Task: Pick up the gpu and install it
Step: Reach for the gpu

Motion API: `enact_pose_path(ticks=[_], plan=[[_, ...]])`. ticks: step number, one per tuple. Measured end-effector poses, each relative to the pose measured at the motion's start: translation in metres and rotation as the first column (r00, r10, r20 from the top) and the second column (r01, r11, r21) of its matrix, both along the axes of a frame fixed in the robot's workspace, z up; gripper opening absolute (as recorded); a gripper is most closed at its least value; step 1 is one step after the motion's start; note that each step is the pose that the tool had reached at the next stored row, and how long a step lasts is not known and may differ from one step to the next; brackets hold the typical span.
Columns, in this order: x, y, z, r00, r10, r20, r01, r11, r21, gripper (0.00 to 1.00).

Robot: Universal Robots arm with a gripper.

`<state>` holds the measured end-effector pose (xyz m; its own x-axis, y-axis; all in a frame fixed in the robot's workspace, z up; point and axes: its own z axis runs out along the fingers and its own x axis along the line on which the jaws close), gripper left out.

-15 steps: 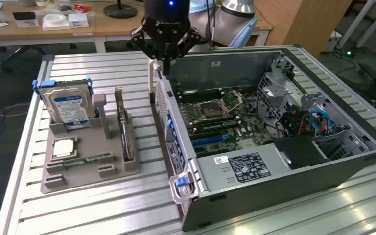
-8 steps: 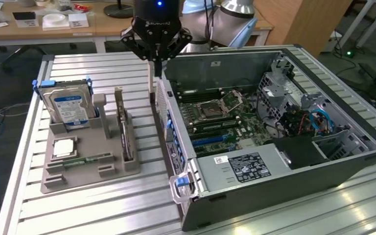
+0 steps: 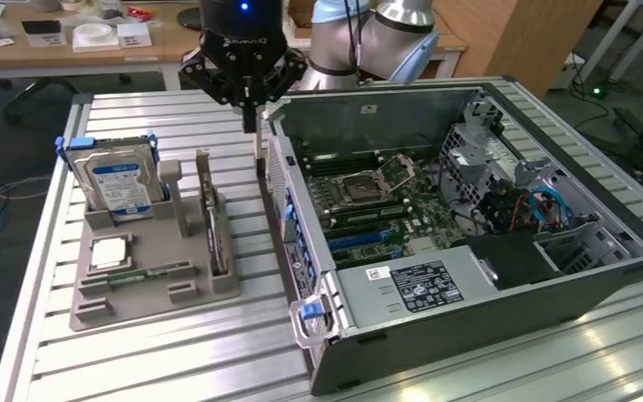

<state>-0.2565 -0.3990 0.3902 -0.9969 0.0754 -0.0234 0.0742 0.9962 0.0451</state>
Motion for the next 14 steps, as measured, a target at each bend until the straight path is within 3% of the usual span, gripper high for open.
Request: enact_pose_path(ticks=[14], plan=[[-0.036,0.0000,-0.0009,1.0000,0.000,-0.0001,0.000,1.0000,-0.0001,0.10]])
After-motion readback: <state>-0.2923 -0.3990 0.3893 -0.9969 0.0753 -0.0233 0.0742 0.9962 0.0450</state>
